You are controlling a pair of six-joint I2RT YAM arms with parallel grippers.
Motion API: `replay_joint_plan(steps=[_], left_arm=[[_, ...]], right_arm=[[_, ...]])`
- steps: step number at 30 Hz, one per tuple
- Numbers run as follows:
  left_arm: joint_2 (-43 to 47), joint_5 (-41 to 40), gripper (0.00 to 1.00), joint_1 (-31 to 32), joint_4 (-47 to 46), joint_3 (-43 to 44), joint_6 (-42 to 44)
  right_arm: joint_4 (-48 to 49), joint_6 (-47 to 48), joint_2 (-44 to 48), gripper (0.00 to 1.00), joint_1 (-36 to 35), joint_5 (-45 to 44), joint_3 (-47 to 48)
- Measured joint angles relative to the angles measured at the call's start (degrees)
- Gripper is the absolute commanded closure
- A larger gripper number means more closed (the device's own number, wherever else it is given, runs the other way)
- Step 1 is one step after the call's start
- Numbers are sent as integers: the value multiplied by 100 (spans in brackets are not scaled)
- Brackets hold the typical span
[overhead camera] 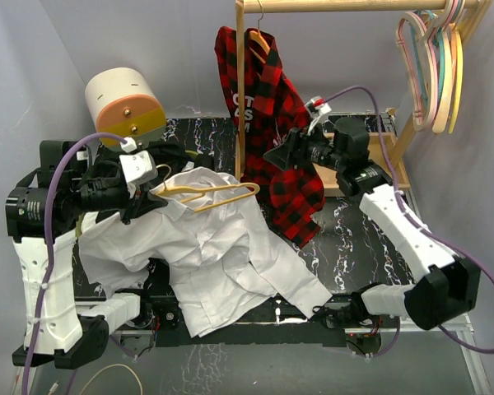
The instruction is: Place the shirt on the hanger
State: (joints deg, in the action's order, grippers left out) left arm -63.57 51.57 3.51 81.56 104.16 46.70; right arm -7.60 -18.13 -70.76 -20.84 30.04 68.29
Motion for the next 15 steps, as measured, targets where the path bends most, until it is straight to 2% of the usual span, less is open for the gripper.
replay_joint_plan(steps=[4,7,15], left_arm=[[184,74,100,0,20,0,136],[203,81,100,0,42,2,216],[-11,125,100,9,127,0,282]], right_arm=[[197,-219,-575,37,-48,776,-129],[282,-310,-824,34,-181,1237,-118],[339,-302,-911,31,-879,2118,-13]])
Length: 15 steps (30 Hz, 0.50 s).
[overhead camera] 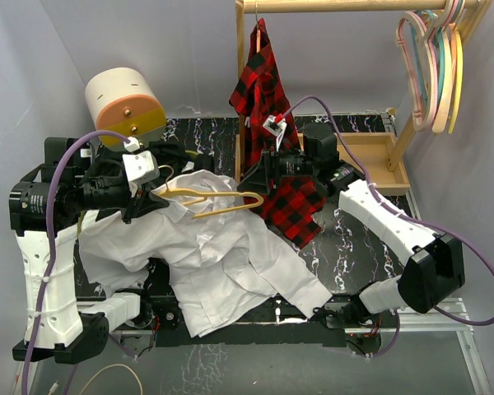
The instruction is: Place the shirt on the hanger
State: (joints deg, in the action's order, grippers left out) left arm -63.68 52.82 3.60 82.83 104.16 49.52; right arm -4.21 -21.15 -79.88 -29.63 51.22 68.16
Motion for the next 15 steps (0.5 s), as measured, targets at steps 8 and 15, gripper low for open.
replay_joint_plan(steps=[8,15], left_arm=[[9,22,100,2,155,0,-2],[24,146,100,28,199,13,-22]], right_arm=[[68,24,2,30,-463,-527,-114],[415,-2,164,29,-872,-1646,-605]])
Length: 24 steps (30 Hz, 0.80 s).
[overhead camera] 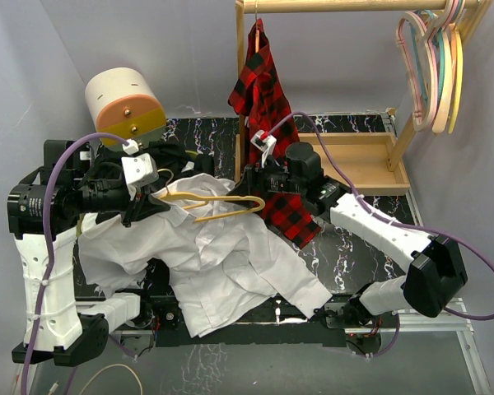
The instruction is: Place the shirt on the hanger
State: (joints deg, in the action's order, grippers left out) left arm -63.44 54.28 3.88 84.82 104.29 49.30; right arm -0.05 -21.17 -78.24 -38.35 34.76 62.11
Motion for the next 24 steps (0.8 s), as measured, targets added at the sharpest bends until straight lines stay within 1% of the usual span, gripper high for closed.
replay_joint_plan(steps=[4,6,7,8,9,10,11,12,17,20,24], left_arm=[[35,24,100,0,-72,9,-2],[50,37,100,0,-94,9,-2],[55,39,100,0,-94,9,-2],[61,39,100,0,-96,9,-2],[66,42,100,0,-98,9,-2],[70,46,100,0,-101,9,-2],[76,52,100,0,-107,9,0],[83,50,100,0,-122,9,2],[131,-50,100,0,-118,7,22],[186,-140,100,0,-114,-4,39],[291,-431,100,7,-44,-15,212]], right_arm=[[90,-20,-2,29,-111,-205,-20],[142,-22,-2,32,-173,-295,-20],[164,-22,-2,38,-208,-334,-20],[192,-22,-2,47,-238,-356,-20],[212,-26,-4,58,-267,-374,-20],[245,-39,-13,72,-293,-382,-20],[269,-24,-24,84,-310,-382,-20],[310,-79,-52,91,-334,-374,-20],[382,-164,-140,92,-393,-374,-39],[520,-181,-109,92,-398,-417,-210],[367,-175,-55,92,-424,-656,-348]])
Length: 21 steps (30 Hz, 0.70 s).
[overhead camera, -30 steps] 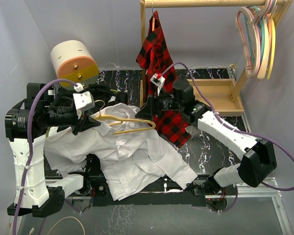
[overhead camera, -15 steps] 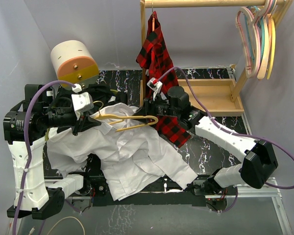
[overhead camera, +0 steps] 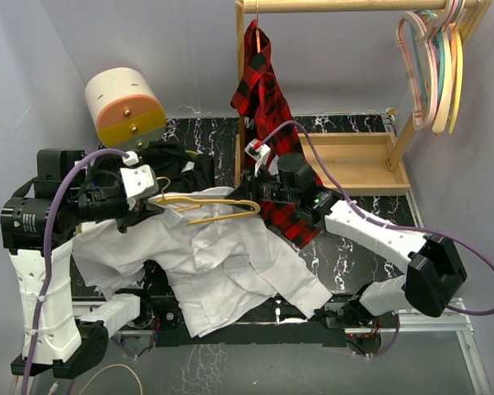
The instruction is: Place the shirt on the hanger
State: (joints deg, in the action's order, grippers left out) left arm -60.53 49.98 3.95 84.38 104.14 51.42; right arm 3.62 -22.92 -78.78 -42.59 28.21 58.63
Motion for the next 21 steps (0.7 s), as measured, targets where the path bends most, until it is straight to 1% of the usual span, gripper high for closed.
replay_joint_plan(steps=[6,11,15,21], left_arm=[[129,-586,100,42,9,-66,509],[227,-1233,100,42,66,-216,1014],[216,-1416,100,48,28,-306,1257],[256,-1425,100,61,-262,-428,1281]], right_arm=[[-527,101,391,92,-37,-522,-2],[-1115,186,717,92,-4,-656,28],[-1974,216,717,92,-4,-728,404],[-2942,282,684,92,13,-671,852]])
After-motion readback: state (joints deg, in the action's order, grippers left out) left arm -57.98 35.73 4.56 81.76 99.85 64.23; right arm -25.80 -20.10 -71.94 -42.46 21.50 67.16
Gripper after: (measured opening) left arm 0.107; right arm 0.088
